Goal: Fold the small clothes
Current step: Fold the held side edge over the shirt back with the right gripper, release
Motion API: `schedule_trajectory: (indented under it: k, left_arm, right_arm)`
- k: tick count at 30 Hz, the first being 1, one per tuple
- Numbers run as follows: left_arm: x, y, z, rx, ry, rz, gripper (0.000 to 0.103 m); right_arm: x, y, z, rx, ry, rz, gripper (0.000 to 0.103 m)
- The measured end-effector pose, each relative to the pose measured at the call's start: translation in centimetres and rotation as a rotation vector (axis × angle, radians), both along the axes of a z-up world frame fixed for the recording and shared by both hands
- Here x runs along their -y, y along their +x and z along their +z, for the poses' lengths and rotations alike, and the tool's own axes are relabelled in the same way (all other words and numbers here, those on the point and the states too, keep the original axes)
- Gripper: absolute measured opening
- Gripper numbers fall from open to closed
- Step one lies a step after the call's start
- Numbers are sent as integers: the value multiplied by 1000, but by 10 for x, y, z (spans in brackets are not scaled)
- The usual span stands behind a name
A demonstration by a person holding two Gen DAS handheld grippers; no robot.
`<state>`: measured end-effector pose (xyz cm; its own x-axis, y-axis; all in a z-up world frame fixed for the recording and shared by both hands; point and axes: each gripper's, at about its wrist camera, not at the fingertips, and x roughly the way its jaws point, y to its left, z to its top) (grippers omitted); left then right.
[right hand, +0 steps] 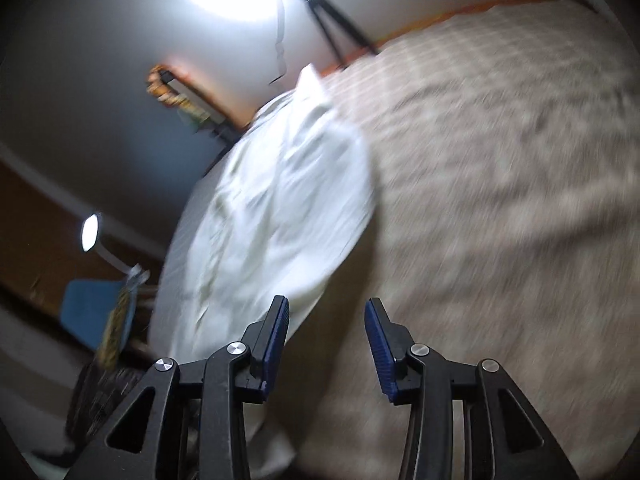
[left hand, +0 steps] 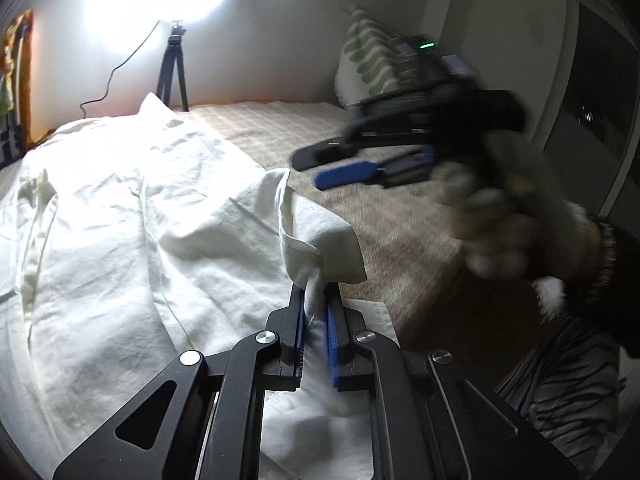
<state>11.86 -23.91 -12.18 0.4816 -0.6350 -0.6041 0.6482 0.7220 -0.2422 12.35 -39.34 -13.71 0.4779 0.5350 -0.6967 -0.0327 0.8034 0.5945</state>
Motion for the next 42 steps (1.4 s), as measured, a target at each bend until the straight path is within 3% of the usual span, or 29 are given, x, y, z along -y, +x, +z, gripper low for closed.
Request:
schedule_trajectory:
  k: [4, 9, 10, 13, 16, 21, 28, 40, 42]
  left_arm:
    - [-7, 1, 5, 3, -28, 22, 8]
    - [-10, -1, 3, -4, -40, 29, 8]
    - [-11, -1, 2, -7, -42, 30, 8]
    - [-17, -5, -1, -23, -54, 36, 8]
    - [-26, -6, -3, -42, -78, 51, 8]
    - [-49, -4, -2, -71, -130, 96, 7]
    - [-90, -12, -9, -113, -195, 172, 7]
    - [-123, -16, -24, -221, -247, 222, 8]
    - [-124, -18, -23, -242, -218, 211, 13]
  right_arm:
    - [3, 49, -14, -24, -4, -30, 52]
    - [-5, 94, -32, -17, 46, -67, 51]
    - [-7, 100, -32, -20, 62, -61, 35]
    - [-15, 113, -29, -28, 48, -71, 10]
    - [-31, 118, -10, 10, -34, -62, 4]
    - [-75, 130, 29, 39, -245, -24, 2]
    - [-158, 141, 56, 76, -429, 115, 2]
    - [-268, 154, 10, 27, -565, 314, 2]
    - [-274, 155, 0, 3, -537, 356, 9]
